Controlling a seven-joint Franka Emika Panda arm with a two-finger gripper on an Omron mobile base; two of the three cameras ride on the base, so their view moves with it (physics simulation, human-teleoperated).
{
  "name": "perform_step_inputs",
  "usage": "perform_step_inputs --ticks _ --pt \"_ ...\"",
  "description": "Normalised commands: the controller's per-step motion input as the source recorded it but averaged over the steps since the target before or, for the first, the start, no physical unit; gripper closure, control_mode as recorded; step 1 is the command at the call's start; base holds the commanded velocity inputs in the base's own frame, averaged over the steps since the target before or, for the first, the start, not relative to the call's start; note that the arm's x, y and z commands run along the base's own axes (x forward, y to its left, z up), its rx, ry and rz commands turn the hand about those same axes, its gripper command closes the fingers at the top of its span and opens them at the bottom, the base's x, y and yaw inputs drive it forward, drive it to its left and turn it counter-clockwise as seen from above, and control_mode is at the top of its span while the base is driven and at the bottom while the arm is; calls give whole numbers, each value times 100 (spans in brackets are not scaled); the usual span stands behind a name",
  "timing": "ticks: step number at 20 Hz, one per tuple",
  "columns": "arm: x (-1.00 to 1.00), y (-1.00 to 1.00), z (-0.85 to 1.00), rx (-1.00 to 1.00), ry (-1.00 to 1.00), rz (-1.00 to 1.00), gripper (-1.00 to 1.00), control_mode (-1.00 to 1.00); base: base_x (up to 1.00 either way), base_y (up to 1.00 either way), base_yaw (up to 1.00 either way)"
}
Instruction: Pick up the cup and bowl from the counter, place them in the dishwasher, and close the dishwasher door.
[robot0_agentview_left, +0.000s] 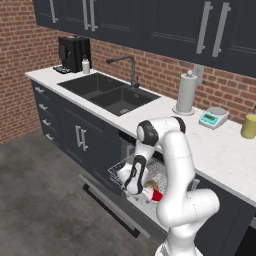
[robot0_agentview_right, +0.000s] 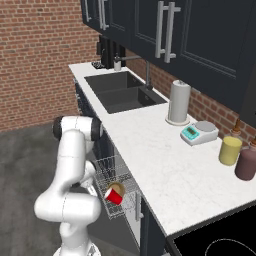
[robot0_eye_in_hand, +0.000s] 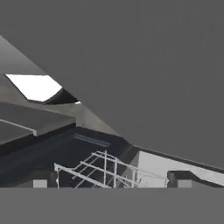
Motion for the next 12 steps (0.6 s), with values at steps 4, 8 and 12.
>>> perform_step_inputs --ticks 4,8,12 --pt "30 53 -96 28 25 -1 -100 -100 0 0 0" --pt "73 3 -97 12 14 -5 -100 -100 0 0 0" --pt "90 0 -91 -2 2 -1 -100 -100 0 0 0"
